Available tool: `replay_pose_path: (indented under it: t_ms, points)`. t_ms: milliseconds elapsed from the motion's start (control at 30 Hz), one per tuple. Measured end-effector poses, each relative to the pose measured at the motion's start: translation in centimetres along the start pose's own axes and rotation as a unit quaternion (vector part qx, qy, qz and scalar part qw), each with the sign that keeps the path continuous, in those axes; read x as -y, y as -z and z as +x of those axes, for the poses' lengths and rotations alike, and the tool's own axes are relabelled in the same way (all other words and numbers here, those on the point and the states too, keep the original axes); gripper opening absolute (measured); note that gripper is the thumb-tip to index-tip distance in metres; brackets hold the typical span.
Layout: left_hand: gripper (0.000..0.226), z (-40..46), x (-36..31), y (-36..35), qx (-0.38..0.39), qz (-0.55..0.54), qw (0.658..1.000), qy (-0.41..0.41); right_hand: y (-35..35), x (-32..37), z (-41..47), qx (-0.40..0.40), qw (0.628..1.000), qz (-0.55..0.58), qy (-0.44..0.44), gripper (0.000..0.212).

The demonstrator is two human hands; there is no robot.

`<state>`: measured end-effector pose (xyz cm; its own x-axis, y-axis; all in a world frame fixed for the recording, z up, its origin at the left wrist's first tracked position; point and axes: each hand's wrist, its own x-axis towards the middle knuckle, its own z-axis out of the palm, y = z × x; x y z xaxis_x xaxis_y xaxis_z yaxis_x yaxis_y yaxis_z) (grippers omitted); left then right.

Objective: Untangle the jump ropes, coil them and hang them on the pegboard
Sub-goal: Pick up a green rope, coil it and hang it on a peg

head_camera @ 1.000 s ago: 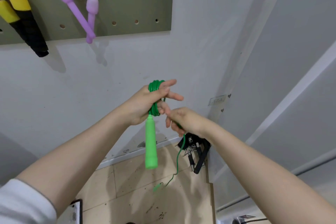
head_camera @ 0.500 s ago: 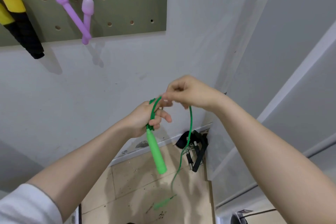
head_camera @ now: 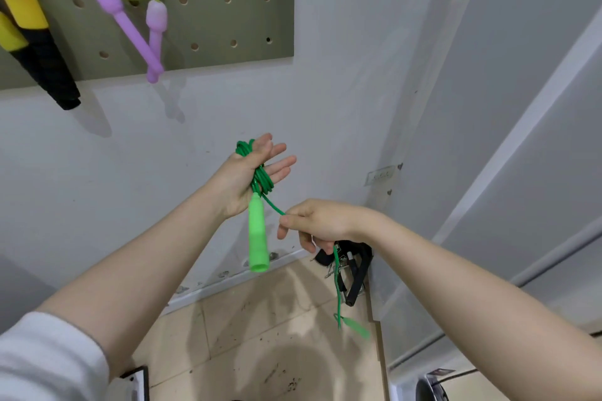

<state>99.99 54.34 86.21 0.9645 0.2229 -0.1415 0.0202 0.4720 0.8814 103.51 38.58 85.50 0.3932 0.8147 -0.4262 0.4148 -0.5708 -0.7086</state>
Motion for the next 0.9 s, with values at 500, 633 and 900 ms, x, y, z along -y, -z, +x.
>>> replay_pose_path:
  t_ms: [500,633,900]
  points:
    - [0.090,-4.3,0.6,-2.6,0.299,0.117,0.942,0.101,5.0,0.5,-0.7,-0.333,0.919,0.164,0.137,0.018]
    - [0.038,-4.0,-0.1,-3.1,0.196,0.118,0.973,-0.038,1.6,-0.5,1.5,-0.223,0.947,0.214,0.090,0.030]
    - [0.034,-0.9,0.6,1.2,-0.032,0.296,0.951,-0.084,-1.5,0.4,0.3,0.056,0.996,0.064,0.003,0.023]
